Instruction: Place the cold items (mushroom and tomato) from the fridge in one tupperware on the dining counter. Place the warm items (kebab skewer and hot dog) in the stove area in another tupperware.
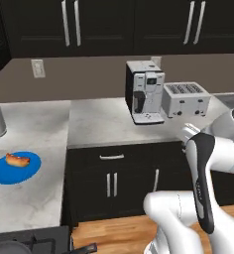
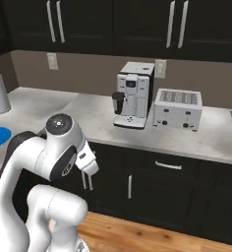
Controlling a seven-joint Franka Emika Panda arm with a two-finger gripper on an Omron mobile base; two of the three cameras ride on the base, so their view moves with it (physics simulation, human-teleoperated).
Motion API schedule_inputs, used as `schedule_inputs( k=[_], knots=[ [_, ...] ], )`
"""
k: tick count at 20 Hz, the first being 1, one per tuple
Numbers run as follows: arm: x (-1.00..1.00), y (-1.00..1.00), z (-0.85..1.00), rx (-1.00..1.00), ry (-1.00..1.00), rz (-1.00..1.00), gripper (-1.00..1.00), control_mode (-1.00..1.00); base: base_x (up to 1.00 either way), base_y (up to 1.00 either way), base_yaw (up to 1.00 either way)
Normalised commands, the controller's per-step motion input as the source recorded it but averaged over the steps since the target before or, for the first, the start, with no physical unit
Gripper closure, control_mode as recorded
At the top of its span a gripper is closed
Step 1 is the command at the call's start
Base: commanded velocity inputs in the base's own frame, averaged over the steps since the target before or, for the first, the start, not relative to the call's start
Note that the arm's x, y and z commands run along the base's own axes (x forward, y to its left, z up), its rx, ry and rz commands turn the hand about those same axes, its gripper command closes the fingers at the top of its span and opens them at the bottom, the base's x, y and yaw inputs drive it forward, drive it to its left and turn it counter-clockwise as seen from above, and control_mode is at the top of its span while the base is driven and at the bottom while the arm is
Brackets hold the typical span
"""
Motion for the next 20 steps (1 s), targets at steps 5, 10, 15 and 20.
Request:
schedule_inputs(
  k=[5,10,15,20],
  knots=[
    [0.00,0.00,0.00,0.00,0.00,0.00,-1.00,1.00,0.24,0.57,0.00],
    [0.00,0.00,0.00,0.00,0.00,0.00,-1.00,1.00,0.94,0.14,0.14],
    [0.00,0.00,0.00,0.00,0.00,0.00,-1.00,1.00,0.80,0.02,0.20],
    [0.00,0.00,0.00,0.00,0.00,0.00,-1.00,1.00,0.23,0.28,0.27]
  ],
)
